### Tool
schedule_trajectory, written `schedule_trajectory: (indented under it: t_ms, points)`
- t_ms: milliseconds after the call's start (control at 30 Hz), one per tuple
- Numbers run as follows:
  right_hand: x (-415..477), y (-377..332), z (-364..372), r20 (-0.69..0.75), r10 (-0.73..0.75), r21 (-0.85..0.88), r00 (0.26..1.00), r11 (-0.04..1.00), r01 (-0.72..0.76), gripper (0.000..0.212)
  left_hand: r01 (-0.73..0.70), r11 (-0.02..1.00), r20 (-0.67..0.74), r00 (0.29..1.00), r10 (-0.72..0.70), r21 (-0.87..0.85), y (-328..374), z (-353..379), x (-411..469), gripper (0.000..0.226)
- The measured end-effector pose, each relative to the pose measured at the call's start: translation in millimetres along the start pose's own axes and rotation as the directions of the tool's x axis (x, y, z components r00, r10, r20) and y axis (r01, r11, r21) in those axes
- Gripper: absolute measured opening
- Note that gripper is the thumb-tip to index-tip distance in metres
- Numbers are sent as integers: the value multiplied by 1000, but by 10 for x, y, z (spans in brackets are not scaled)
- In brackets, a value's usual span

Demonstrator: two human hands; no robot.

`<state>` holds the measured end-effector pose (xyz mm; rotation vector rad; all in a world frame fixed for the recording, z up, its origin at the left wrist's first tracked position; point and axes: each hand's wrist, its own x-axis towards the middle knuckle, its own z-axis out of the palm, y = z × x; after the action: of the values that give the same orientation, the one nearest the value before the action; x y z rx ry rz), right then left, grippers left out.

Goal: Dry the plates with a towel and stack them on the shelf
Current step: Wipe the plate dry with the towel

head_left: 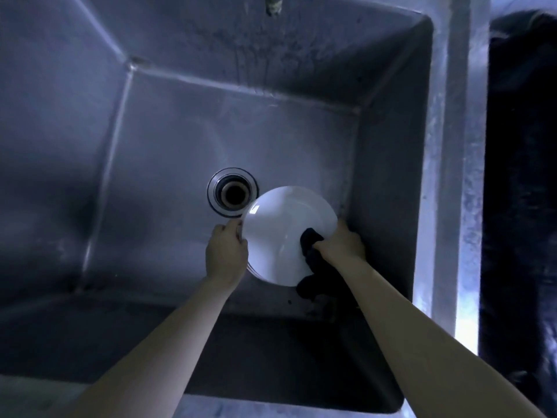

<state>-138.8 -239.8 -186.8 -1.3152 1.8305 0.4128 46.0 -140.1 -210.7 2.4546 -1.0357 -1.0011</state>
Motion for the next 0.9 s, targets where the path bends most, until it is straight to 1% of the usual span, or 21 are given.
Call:
schedule_trajectory:
  t_ms: [100, 167, 267, 367, 467, 533, 567, 633, 733, 833, 900]
  points:
    - [-41, -9, 3, -24, 0, -30, 1000, 1000, -1, 58, -24, 1000, -20, 1000, 24, 9, 32, 10, -34, 36]
    - [-62, -8, 5, -22, 4, -11, 1000, 1000, -4, 58, 9, 1000, 12, 1000, -9, -28, 46, 25, -17, 41]
    - [-96, 6, 8, -24, -2, 18, 1000, 1000, 3, 61, 97, 980, 73, 994, -85, -172, 15, 21, 12, 48]
    - [-136, 0, 1, -16, -9, 46, 1000, 999, 10, 60, 166, 931, 116, 984, -135, -325, -11, -25, -1, 49]
    - [-190, -32, -38, 11, -25, 107, 1000, 994, 23, 55, 206, 848, 169, 976, -139, -488, 8, -138, -15, 47]
    - [-256, -54, -90, 19, -75, 167, 997, 983, 71, 43, 217, 785, 190, 973, -129, -581, 48, -297, -25, 48]
    - [-299, -69, -130, 13, -112, 197, 994, 974, 107, 40, 210, 757, 190, 975, -115, -618, 79, -403, -38, 49]
    - [-410, -122, -243, -13, -173, 263, 985, 950, 170, 40, 172, 725, 180, 981, -68, -667, 157, -640, -80, 50]
    - [-646, -241, -478, -18, -185, 366, 983, 913, 179, 42, 114, 650, 169, 985, 23, -752, 282, -954, -165, 53]
    - [-957, -345, -735, 18, -251, 565, 968, 801, 197, 33, 73, 499, 132, 988, 84, -864, 442, -1184, -274, 54]
    - [-1203, -408, -905, 36, -306, 645, 951, 735, 212, 21, 59, 416, 93, 994, 63, -908, 611, -1337, -370, 49]
